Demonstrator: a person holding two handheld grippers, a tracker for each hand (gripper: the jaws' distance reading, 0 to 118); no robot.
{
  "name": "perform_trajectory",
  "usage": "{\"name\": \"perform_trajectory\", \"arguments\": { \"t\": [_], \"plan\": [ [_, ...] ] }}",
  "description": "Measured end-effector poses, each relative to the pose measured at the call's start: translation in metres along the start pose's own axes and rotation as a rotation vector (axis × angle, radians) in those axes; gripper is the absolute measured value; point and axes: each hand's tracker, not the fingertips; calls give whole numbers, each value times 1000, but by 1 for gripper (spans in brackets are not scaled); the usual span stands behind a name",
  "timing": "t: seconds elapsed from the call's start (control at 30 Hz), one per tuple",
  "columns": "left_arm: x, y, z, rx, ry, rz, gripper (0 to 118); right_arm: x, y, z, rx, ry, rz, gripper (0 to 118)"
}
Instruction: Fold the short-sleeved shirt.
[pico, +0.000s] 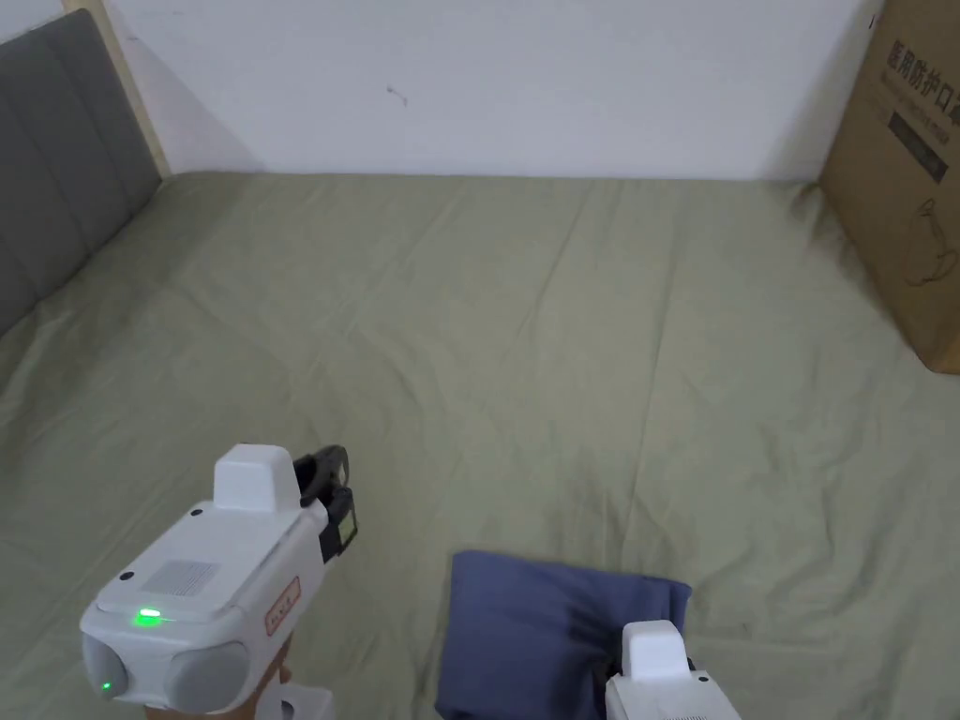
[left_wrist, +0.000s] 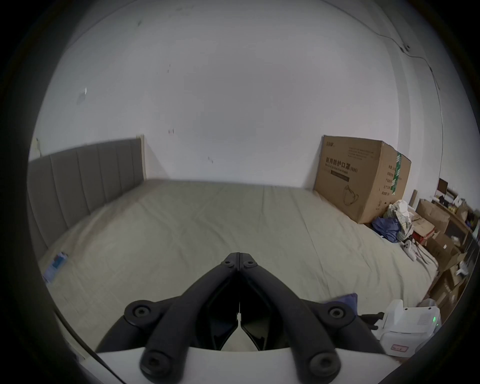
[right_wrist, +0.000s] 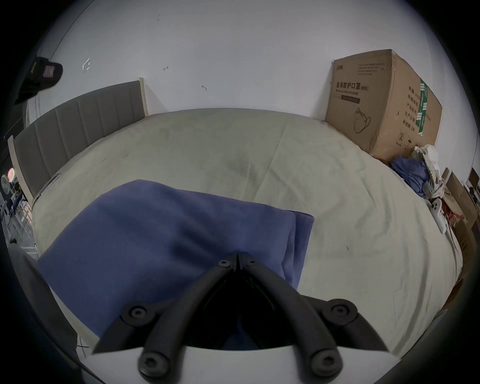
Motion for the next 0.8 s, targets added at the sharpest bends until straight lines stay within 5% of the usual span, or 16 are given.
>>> {"name": "perform_trajectory", "arguments": {
  "t": [0.17,0.27,0.3,0.47,0.73,0.8],
  "plan": [
    [-1,-22,-30,-209,-70,135,12,3,-2,-2,-5,4,-16,0],
    [0,-38,-50,-372,-140,210,46,5,-7,0,18,14,11,0],
    [0,-42,-55,-405,-152,237,66,6,-7,0,19,16,13,0],
    [6,-66,-85,-585,-251,261,92,8,-6,1,18,29,-5,0],
    [5,-93,-127,-777,-380,347,94,12,-6,1,17,43,-36,0],
    [5,-97,-134,-801,-436,348,83,12,-6,2,16,44,-34,0]
  ]
}}
